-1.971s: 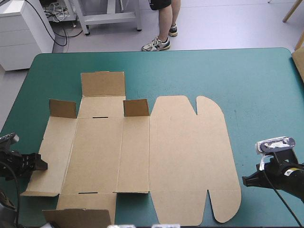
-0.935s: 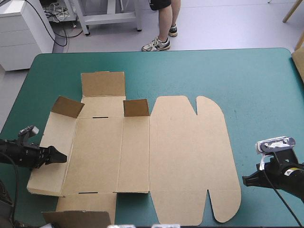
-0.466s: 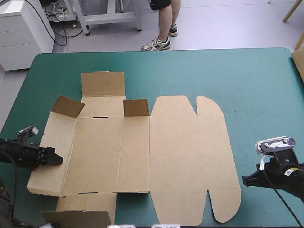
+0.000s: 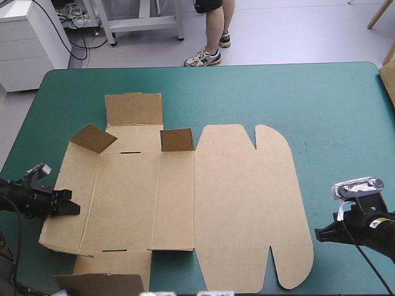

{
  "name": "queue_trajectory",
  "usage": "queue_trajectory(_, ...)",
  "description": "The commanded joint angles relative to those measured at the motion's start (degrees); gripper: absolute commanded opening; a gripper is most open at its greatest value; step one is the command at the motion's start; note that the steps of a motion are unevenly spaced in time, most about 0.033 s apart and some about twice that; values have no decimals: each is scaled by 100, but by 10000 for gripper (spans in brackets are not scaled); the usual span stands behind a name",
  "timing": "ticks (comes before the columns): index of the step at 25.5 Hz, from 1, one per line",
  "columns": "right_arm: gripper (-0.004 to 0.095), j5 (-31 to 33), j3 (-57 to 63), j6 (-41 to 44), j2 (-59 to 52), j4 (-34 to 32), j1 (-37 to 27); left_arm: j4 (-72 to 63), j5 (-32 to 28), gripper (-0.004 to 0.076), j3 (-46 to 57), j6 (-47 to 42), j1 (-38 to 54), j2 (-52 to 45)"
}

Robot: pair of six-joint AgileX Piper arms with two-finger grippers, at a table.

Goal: Fold the box

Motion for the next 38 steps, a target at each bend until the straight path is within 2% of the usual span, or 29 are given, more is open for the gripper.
queue_trajectory(1, -2, -263, -137, -27, -10, 87, 16, 410, 226, -6, 8, 5, -81, -52)
queue_trajectory(6, -2, -267, -137, -27, -10, 87, 16, 319, 226, -6, -29, 5, -81, -52)
queue_trajectory(12, -2, -276, -137, -27, -10, 87, 16, 223, 226, -8, -570, -106, -152, -52)
queue_trajectory(18, -2, -276, -137, -27, -10, 100, 16, 880, 226, -8, -1744, -352, -1253, -52)
queue_trajectory(23, -2, -276, -137, -27, -10, 100, 16, 905, -147, -8, -2629, -313, -2201, -52)
queue_trajectory(31, -2, -276, -137, -27, -10, 100, 16, 2415, -1271, -8, -3464, -387, -3952, -52)
queue_trajectory(38, -2, -219, -137, -15, -10, 100, 16, 4071, -2755, -8, -3582, -1283, -5354, -52)
